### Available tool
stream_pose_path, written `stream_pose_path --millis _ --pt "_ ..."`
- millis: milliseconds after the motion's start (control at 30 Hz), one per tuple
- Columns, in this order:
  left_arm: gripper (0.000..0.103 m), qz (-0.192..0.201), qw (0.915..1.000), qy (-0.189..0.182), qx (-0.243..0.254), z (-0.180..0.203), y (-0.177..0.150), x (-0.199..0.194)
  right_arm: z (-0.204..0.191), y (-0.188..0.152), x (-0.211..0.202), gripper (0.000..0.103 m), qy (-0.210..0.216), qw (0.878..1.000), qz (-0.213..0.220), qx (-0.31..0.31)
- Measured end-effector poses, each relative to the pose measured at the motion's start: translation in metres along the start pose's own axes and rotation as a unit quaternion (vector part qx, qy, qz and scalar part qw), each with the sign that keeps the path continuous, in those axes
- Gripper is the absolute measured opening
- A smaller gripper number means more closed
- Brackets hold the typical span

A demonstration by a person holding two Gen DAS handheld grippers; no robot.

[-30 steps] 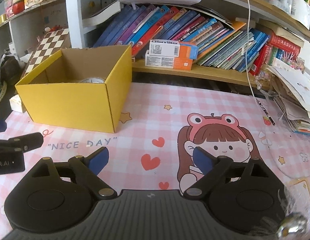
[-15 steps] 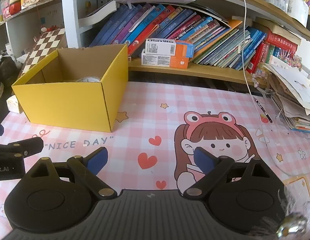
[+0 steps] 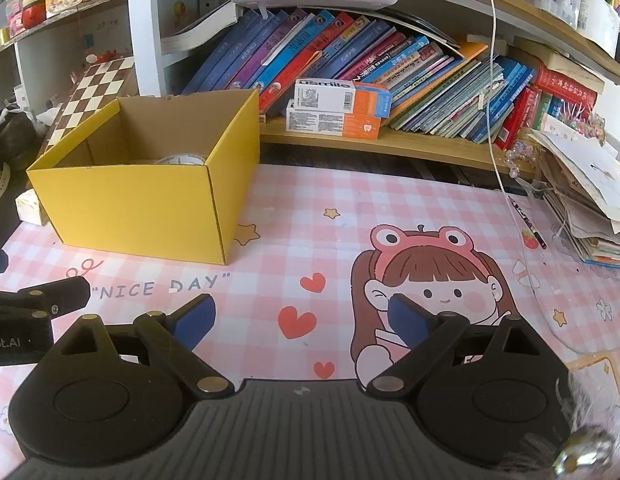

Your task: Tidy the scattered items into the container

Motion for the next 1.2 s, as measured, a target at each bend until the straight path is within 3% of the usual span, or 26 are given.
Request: stream_pose_path --millis 700,1200 --pt "0.103 0.018 0.9996 -0.009 0.021 0.0079 0.0013 -0.0048 -0.0017 0.0009 0.0012 0.094 0.003 1.000 -0.003 -0.002" --pt "0.103 -0.002 0.9998 -0.017 -0.006 0.0041 -0.0036 -0.0005 -0.0024 -0.0002 0.0023 0.094 0.007 1.000 -0.004 0.000"
Point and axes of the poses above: each gripper's, at about its wrist camera, not at the fingertips, and x roughly the way its jaws point, z to its right, y to its top, the point moved 8 cm from there along x, roughly the way its jaws point, and after that the axes turned 13 degrees about -x, right-handed, at the moved point
